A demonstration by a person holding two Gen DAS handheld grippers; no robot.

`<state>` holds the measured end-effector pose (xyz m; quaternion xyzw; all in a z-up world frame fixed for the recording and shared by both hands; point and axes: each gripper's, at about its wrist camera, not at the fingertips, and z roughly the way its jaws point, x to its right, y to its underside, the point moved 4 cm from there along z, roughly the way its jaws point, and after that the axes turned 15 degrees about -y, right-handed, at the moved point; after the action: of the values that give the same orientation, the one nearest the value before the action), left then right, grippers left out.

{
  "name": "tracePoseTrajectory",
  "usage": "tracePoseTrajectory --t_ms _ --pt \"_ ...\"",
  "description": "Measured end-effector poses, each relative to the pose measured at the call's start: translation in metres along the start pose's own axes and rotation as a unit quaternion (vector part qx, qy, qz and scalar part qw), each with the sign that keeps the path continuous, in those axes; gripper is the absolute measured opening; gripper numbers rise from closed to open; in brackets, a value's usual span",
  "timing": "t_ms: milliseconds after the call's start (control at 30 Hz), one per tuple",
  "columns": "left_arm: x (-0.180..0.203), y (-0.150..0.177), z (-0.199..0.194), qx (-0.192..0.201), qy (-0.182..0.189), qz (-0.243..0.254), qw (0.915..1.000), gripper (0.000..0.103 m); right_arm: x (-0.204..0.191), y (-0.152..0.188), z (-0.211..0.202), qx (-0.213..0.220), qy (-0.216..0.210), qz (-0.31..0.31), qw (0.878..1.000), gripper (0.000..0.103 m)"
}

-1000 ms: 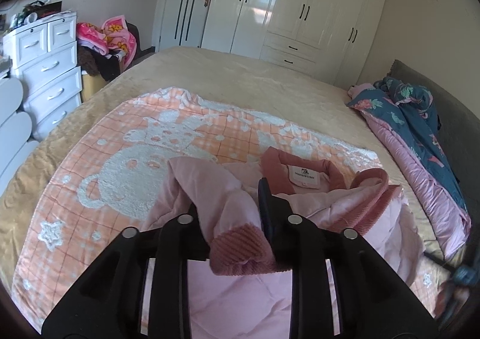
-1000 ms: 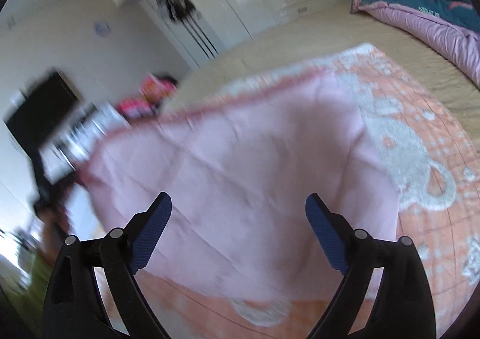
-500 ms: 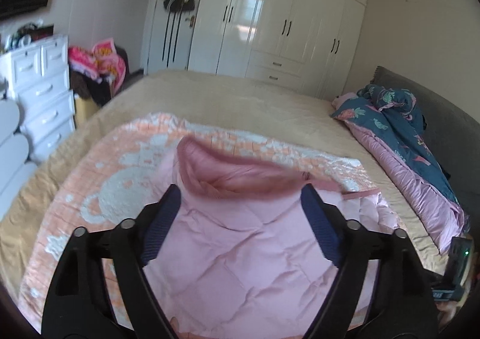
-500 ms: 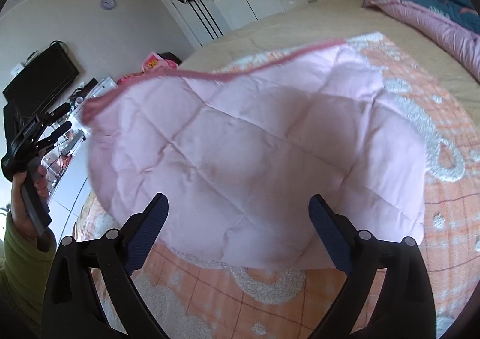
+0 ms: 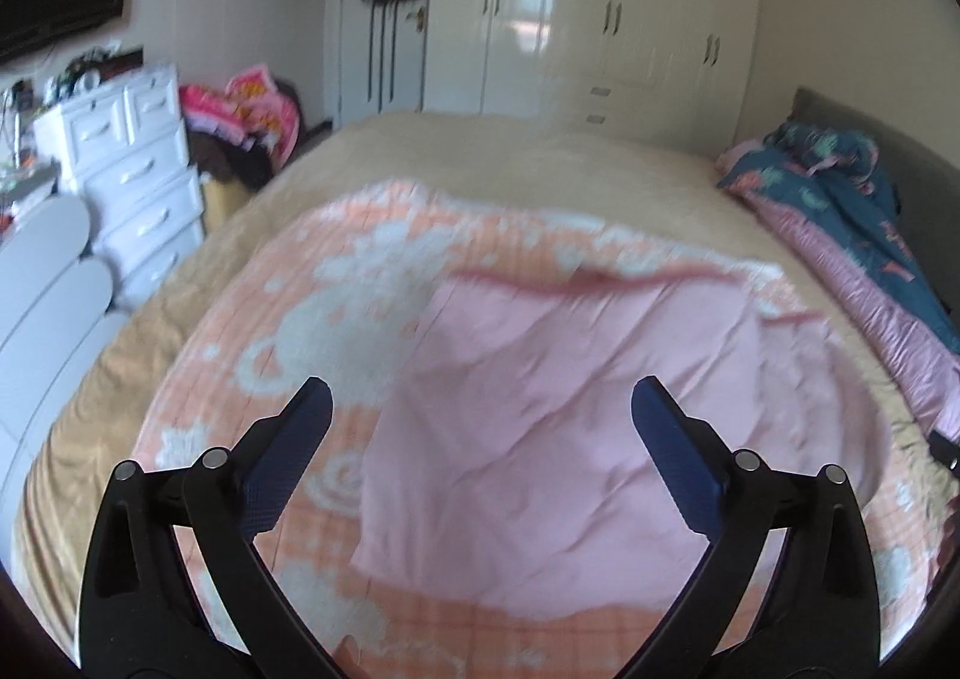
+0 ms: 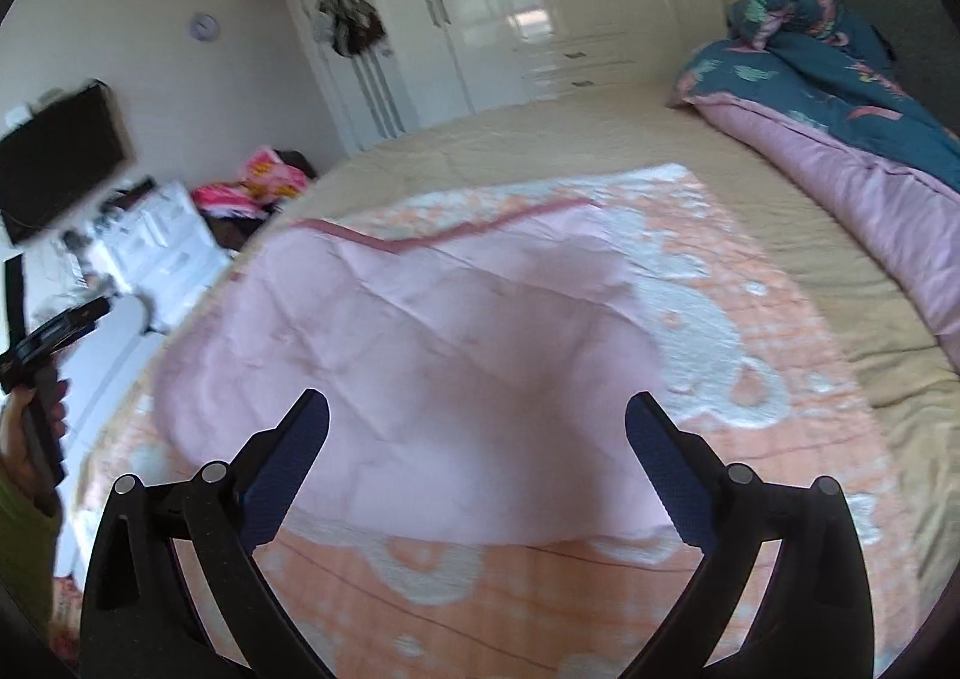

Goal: Fold large clothes
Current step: 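Move both open grippers to the folded edge of the pink jacket, then close both grippers on the folded edge of the jacket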

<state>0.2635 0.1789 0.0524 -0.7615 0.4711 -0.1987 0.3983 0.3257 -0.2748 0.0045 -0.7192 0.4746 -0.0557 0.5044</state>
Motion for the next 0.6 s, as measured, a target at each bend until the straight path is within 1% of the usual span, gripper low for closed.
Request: tracePoseTrajectory --t_ms 100,167,233,300,400,467,500,533,567,600 --pt "-0.008 0.020 0.020 -0.029 -0.003 -0.001 0.9996 0.094 0.015 0.006 0.010 -0.020 0.025 0.005 0.999 0.099" --pt "-0.013 0.033 0.036 -0.051 -0.004 -0.010 0.9986 0.094 0.021 0.011 0.018 -0.030 0.032 0.002 0.999 0.099" --pt "-0.013 0.045 0.051 -0.073 0.009 -0.020 0.9971 0.094 0.028 0.013 0.029 -0.043 0.041 0.001 0.998 0.099" --pt "-0.014 0.055 0.066 -0.091 0.011 -0.027 0.9955 0.094 0.035 0.014 0.041 -0.049 0.052 0.001 0.997 0.099" --pt "-0.014 0.064 0.080 -0.106 0.031 -0.047 0.9927 0.094 0.045 0.014 0.057 -0.058 0.060 0.003 0.996 0.099" --pt "-0.009 0.067 0.087 -0.112 0.042 -0.044 0.9918 0.092 0.051 0.015 0.067 -0.070 0.063 0.002 0.996 0.098" --pt "-0.006 0.068 0.090 -0.115 0.042 -0.040 0.9917 0.084 0.055 0.016 0.073 -0.078 0.066 0.003 0.995 0.098" --pt "-0.002 0.069 0.092 -0.115 0.041 -0.036 0.9919 0.071 0.059 0.018 0.079 -0.083 0.074 0.007 0.994 0.097" --pt "0.000 0.068 0.093 -0.113 0.043 -0.034 0.9921 0.061 0.063 0.020 0.082 -0.085 0.072 0.012 0.994 0.092" --pt "0.003 0.067 0.092 -0.110 0.044 -0.033 0.9924 0.043 0.064 0.021 0.086 -0.084 0.051 0.020 0.995 0.071"
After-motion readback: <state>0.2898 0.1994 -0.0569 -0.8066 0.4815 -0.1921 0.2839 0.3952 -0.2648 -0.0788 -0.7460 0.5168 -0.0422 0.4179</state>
